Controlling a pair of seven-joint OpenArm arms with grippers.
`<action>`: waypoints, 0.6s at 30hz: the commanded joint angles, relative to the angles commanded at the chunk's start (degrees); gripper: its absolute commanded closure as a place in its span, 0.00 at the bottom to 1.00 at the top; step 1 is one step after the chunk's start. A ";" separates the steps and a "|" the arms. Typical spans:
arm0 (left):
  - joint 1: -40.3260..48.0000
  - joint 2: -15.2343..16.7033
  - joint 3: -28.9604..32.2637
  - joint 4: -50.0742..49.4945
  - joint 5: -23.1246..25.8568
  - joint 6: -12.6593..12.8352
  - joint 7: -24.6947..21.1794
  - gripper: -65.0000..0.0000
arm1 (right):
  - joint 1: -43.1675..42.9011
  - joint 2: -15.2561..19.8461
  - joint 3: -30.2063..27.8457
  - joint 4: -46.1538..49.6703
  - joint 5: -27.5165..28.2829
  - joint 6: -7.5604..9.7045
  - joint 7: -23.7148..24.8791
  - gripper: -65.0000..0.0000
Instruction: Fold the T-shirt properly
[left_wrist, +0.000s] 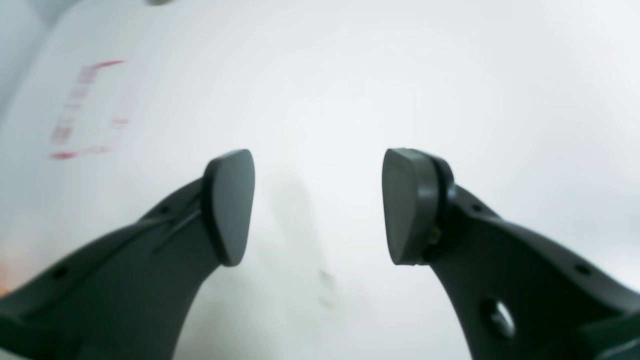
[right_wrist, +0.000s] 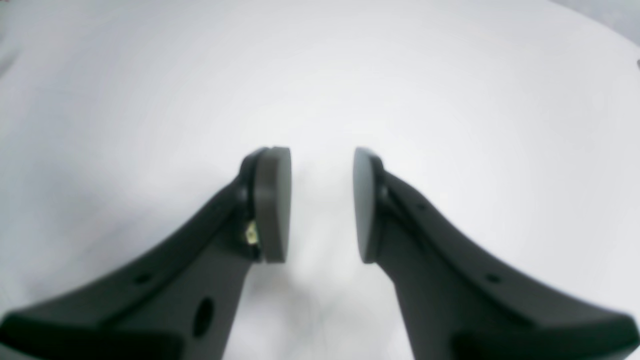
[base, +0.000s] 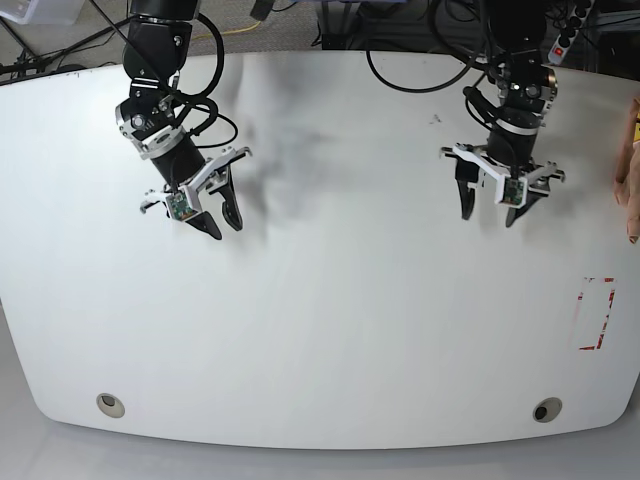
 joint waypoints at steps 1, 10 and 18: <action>1.76 0.09 0.88 0.00 0.00 1.05 -1.23 0.44 | -0.70 0.00 0.97 -0.09 0.00 0.00 0.09 0.71; 21.45 0.09 7.12 0.35 -0.35 8.35 -12.13 0.44 | -12.31 -0.18 8.00 -0.18 5.54 0.00 4.22 0.71; 38.33 2.46 9.67 2.81 -0.35 10.73 -17.58 0.44 | -25.58 -0.09 8.26 0.09 10.99 0.00 8.18 0.71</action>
